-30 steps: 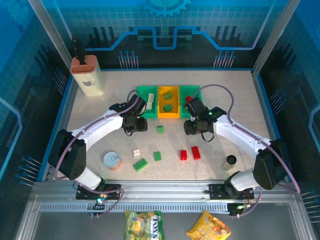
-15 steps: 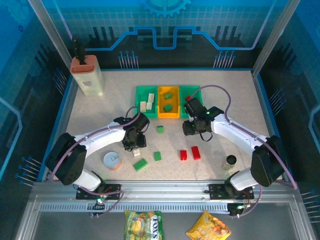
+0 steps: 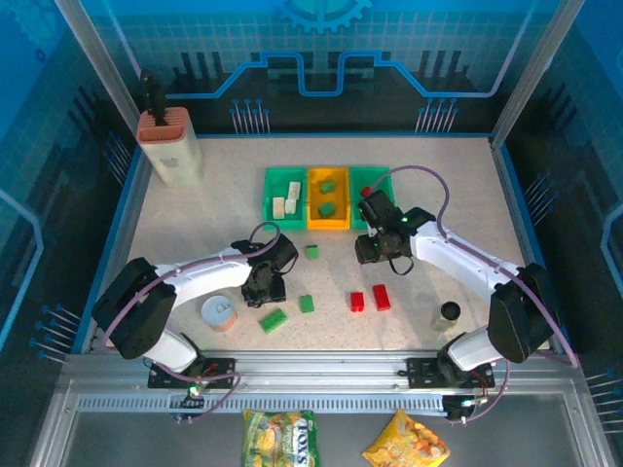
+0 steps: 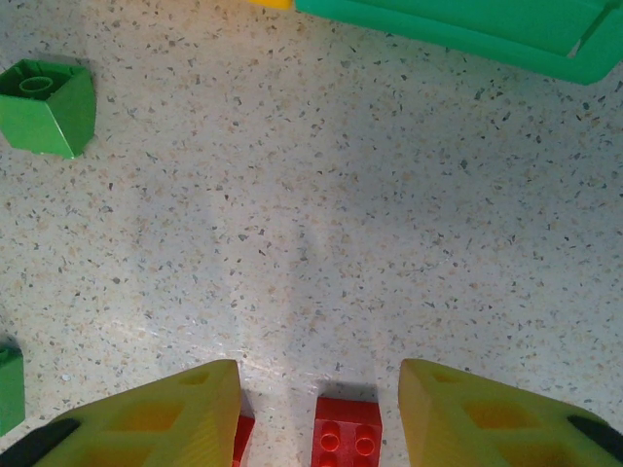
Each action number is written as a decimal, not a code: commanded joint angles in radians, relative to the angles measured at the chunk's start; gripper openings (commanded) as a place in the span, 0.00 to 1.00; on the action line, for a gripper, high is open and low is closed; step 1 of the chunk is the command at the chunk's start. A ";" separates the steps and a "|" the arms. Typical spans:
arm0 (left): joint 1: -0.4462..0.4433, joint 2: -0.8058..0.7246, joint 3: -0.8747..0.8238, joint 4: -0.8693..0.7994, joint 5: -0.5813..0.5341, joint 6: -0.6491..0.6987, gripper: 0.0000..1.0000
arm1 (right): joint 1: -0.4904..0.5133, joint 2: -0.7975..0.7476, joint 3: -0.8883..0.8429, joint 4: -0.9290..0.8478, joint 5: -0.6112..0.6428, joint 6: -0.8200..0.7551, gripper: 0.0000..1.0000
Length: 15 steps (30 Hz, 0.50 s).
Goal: Sort the legos into containers by color
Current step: Pick up the lego from the middle-left of the table.
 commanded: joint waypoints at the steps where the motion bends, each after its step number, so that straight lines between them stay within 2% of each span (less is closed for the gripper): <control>1: -0.008 0.004 -0.014 -0.001 0.018 -0.023 0.45 | 0.012 0.005 0.023 -0.005 0.008 -0.009 0.47; 15: -0.011 -0.003 0.013 -0.034 -0.013 0.004 0.38 | 0.013 -0.007 0.014 -0.009 0.009 -0.001 0.47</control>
